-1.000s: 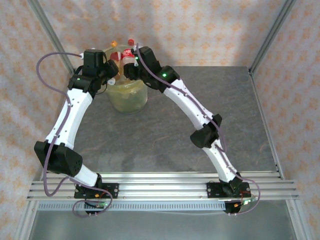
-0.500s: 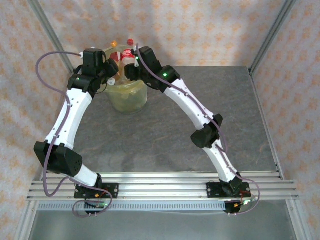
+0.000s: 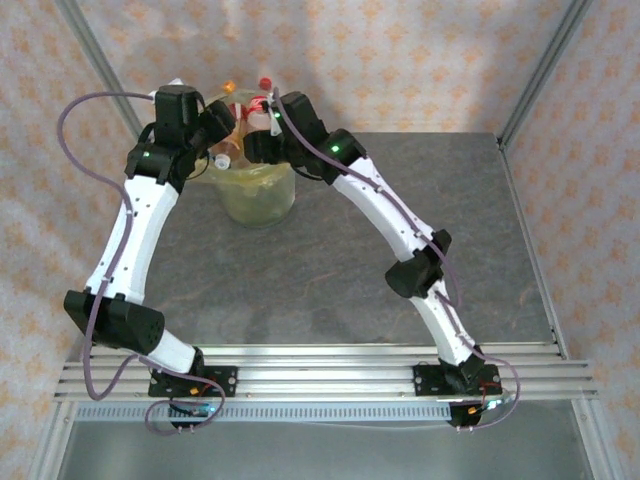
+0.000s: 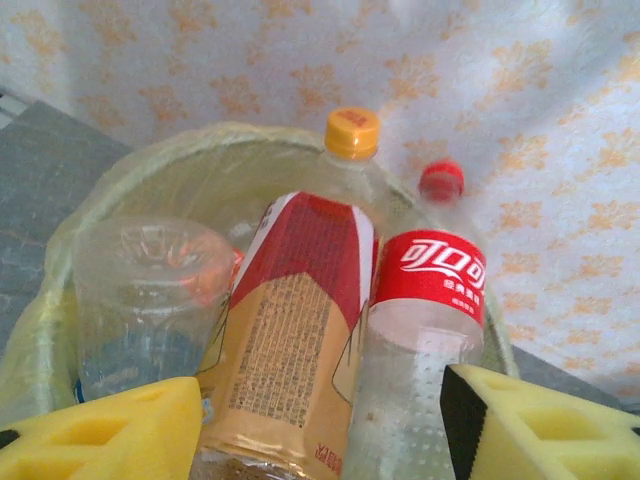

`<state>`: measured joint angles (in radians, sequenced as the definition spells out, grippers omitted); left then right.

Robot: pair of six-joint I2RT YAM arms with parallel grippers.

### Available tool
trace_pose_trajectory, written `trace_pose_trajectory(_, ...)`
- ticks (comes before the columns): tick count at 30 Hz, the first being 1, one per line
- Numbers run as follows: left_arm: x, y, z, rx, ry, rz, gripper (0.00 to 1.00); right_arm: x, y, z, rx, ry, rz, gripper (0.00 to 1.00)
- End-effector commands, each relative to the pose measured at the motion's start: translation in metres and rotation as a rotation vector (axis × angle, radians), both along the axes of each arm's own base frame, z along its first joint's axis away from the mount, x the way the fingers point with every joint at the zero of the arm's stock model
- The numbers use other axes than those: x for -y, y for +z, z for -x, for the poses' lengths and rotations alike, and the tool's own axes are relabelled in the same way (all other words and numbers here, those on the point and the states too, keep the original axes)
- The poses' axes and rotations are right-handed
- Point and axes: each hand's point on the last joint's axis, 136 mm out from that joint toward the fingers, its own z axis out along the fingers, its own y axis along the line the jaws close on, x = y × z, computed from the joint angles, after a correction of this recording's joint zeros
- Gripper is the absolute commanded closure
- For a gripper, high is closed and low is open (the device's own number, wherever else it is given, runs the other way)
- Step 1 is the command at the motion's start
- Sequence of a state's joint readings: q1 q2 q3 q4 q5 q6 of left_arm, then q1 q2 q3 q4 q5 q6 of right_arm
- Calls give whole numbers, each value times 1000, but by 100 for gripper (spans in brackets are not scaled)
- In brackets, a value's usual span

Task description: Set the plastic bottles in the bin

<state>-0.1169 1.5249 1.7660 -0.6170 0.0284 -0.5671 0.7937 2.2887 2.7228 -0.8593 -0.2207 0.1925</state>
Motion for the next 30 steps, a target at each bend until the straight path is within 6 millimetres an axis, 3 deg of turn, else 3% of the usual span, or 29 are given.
trace_pose_trajectory(1,-7,33,16,61,10,-26,31,34,57,19,102,-44,3,38)
trace_pose_trajectory(16,-24,53,43,96,77,-93,21,117,67,38,160,-281,100,32)
trace_pose_trajectory(21,-37,60,66,119,128,-117,11,170,60,57,213,-416,131,21)
trace_pose_trajectory(26,-49,54,93,128,191,-122,1,230,48,82,226,-540,165,12)
trace_pose_trajectory(30,-49,57,99,168,184,-109,0,268,38,99,210,-609,161,8)
